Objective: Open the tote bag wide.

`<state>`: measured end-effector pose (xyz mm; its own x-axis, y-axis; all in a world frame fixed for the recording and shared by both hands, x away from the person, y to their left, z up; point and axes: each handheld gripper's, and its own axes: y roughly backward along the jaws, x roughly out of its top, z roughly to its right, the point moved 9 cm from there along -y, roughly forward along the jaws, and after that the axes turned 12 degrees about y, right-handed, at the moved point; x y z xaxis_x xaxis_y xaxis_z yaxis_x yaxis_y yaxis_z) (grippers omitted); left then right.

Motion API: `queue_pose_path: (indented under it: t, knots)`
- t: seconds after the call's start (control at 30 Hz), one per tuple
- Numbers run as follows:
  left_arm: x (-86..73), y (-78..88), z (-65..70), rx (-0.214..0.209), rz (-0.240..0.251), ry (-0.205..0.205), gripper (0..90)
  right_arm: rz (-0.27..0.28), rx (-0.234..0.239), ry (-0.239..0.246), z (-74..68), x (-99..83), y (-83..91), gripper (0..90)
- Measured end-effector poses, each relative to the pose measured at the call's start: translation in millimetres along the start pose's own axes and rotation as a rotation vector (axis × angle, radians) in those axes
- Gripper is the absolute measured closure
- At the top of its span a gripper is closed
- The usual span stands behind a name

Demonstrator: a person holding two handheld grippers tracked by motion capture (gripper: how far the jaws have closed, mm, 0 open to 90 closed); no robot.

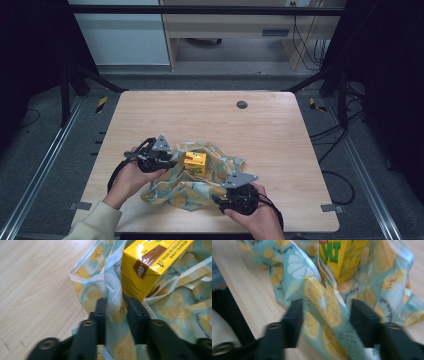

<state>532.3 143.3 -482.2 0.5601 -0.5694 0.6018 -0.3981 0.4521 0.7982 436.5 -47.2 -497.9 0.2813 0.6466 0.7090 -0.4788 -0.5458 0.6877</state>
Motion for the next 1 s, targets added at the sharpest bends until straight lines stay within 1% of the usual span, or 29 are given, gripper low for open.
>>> queue_pose_path:
  t: [0.03, 0.1, 0.13, 0.2, 0.27, 0.3, 0.37, 0.4, 0.47, 0.5, 0.63, 0.67, 0.7, 0.83, 0.9, 1.0]
  knots:
    - [0.2, -0.2, -0.3, 0.007, -0.018, -0.013, 75.9, -0.019, 0.006, 0.014, 0.3, -1.6, -1.2, 57.1]
    - [1.2, -1.1, -0.7, 0.021, -0.041, -0.024, 80.8, -0.056, 0.010, 0.030, 1.0, -4.4, -3.0, 67.0]
    - [2.0, -1.4, -0.9, 0.019, -0.050, -0.029, 82.8, -0.063, 0.013, 0.040, 1.8, -5.3, -3.5, 72.1]
    - [3.5, -2.1, -1.0, 0.017, -0.054, -0.024, 85.9, -0.080, 0.021, 0.045, 3.1, -7.0, -4.2, 79.4]
    - [4.2, -2.7, -1.5, 0.023, -0.050, -0.021, 87.4, -0.083, 0.026, 0.050, 6.9, -9.1, -4.5, 85.5]
    - [4.0, -3.0, -2.4, 0.030, -0.050, -0.021, 87.9, -0.087, 0.026, 0.047, 11.3, -12.1, -4.4, 89.0]
    - [1.7, -4.7, -4.5, 0.041, -0.053, -0.016, 88.0, -0.084, 0.027, 0.047, 12.9, -13.2, -4.8, 89.7]
    - [0.5, -6.0, -5.5, 0.045, -0.052, -0.010, 88.1, -0.094, 0.026, 0.041, 14.5, -15.8, -5.1, 90.0]
    - [-3.7, -9.3, -9.1, 0.055, -0.055, 0.002, 88.1, -0.096, 0.030, 0.040, 16.0, -19.2, -6.5, 90.0]
    - [-6.3, -12.0, -11.6, 0.057, -0.049, 0.019, 88.1, -0.097, 0.029, 0.037, 16.9, -20.5, -7.2, 90.0]
    - [-12.8, -17.8, -17.8, 0.065, -0.037, 0.052, 88.0, -0.102, 0.034, 0.015, 21.1, -27.0, -12.5, 90.0]
    - [-14.0, -19.2, -18.9, 0.068, -0.035, 0.057, 88.0, -0.110, 0.033, 0.014, 22.8, -29.4, -14.1, 90.0]
    - [-14.8, -20.7, -19.9, 0.070, -0.031, 0.061, 88.0, -0.122, 0.041, 0.001, 24.0, -33.3, -16.1, 90.0]
    - [-18.9, -27.2, -23.6, 0.076, -0.032, 0.076, 87.9, -0.128, 0.043, 0.002, 26.5, -37.3, -18.4, 90.0]
    - [-20.5, -29.4, -25.4, 0.083, -0.031, 0.083, 87.8, -0.135, 0.045, -0.010, 26.5, -40.5, -19.2, 90.0]
    - [-24.4, -32.2, -27.0, 0.089, -0.037, 0.085, 87.8, -0.140, 0.050, -0.007, 25.6, -43.9, -20.1, 90.0]
